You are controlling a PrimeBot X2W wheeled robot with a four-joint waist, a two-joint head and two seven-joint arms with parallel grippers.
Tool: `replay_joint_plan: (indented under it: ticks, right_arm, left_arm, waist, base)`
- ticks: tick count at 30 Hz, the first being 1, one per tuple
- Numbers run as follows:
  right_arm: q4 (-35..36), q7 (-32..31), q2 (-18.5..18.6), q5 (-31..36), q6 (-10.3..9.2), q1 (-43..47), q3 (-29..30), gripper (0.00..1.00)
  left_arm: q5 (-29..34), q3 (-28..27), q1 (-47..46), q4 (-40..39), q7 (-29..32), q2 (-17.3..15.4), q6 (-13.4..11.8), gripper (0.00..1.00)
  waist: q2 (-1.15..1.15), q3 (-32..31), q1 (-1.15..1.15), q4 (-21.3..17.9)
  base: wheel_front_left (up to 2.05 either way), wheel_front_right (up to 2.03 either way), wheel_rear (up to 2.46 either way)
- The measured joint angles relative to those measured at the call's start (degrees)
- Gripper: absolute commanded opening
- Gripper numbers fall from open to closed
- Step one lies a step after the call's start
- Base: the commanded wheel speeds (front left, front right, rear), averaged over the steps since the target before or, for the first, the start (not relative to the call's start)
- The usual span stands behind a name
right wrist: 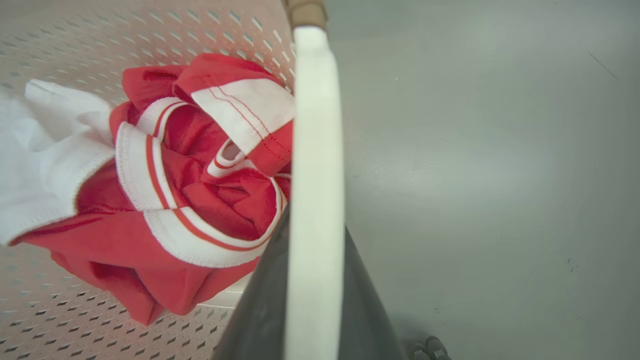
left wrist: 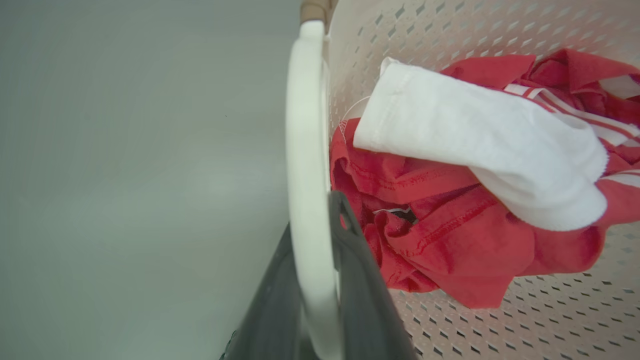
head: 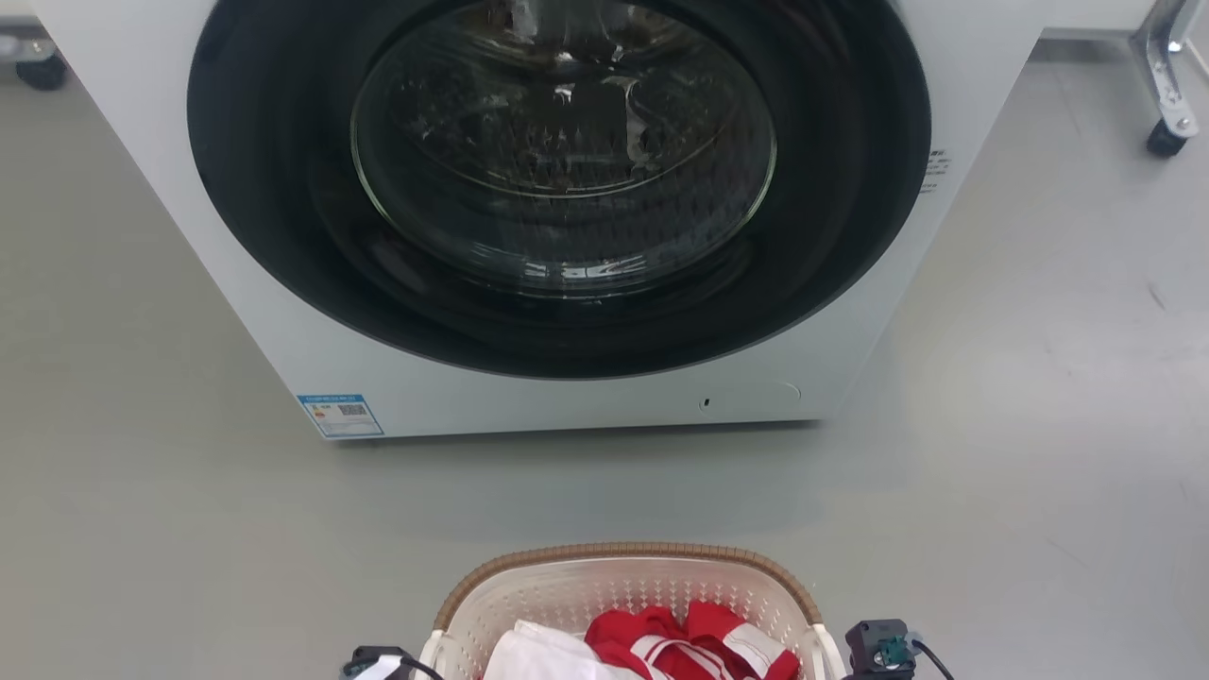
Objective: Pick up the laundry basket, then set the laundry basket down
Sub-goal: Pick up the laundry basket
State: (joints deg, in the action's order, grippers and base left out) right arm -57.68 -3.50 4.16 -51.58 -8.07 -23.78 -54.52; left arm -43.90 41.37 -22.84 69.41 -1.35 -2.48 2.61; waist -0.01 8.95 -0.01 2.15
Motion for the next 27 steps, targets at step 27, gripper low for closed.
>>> replay_joint_plan:
  ticks: [27]
  right_arm:
    - [0.18, -2.99, 0.14, -6.15, -0.09, 4.93, -5.66, 0.0]
  left_arm:
    - [-2.43, 3.43, 5.79, -0.51, 3.86, -0.65, -0.11, 0.0]
  waist:
    - [0.01, -10.16, 0.01, -1.37]
  base:
    - [0.0, 0.0, 0.0]
